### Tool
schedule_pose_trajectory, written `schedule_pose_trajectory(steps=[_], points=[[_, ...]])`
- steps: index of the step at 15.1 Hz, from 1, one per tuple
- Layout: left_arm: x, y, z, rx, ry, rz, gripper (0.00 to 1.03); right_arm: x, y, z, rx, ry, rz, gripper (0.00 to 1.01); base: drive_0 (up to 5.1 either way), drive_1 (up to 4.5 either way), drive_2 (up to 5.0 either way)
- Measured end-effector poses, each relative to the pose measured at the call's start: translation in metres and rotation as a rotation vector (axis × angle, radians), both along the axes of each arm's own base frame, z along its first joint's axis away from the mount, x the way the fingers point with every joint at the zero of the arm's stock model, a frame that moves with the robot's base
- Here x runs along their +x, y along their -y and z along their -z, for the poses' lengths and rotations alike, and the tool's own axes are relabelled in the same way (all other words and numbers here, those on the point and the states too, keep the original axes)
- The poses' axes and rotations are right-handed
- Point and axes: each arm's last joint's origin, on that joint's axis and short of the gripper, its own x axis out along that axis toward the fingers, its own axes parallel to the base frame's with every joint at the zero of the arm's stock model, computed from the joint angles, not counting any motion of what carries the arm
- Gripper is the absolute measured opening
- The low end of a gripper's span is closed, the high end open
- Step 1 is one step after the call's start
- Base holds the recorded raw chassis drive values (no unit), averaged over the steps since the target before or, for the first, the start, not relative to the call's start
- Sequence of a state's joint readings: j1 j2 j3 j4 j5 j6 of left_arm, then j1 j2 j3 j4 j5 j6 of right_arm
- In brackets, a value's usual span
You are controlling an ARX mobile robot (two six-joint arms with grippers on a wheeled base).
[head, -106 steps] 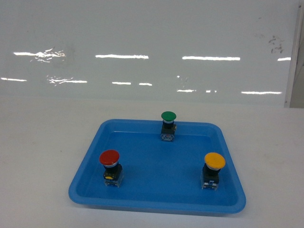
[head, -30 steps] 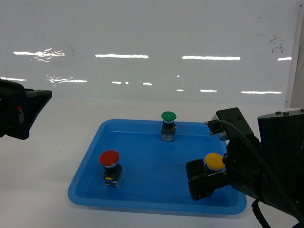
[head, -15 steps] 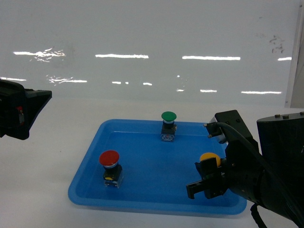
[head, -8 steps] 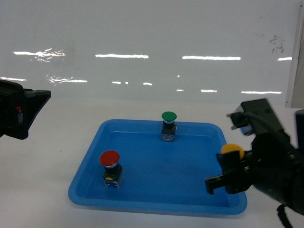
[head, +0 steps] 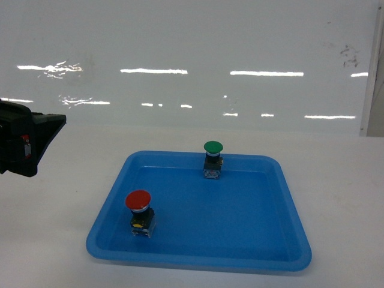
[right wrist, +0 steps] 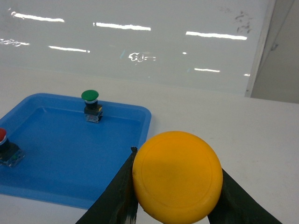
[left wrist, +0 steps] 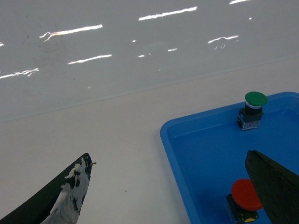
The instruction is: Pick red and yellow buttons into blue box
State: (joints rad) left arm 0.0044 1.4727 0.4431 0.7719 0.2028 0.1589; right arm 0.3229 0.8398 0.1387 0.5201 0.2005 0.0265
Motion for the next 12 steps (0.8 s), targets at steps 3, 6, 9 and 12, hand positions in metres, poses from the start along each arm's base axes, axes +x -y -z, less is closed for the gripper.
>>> schedule_pose_trajectory(steps=[3,6,9,12], points=[[0.0000,0.0000,0.0000,0.000,0.000,0.000,0.98,-0.0012,0.0020,-0.0013,-0.012,0.007,-0.005,0.32,0.0,0.00,0.0],[0.0000,0.0000,0.0000,0.000,0.000,0.000,0.98,0.0010,0.0033,0.0000,-0.017,0.005,-0.007,0.32,0.0,0.00,0.0],[0.0000,0.0000,0.0000,0.000,0.000,0.000,0.98,0.0044,0.0054,0.0016,-0.021,0.002,0.001,0.32,0.0,0.00,0.0],[0.0000,0.0000,0.0000,0.000,0.000,0.000,0.98,0.0047,0.0060,0.0027,-0.037,-0.004,0.003,0.32,0.0,0.00,0.0]])
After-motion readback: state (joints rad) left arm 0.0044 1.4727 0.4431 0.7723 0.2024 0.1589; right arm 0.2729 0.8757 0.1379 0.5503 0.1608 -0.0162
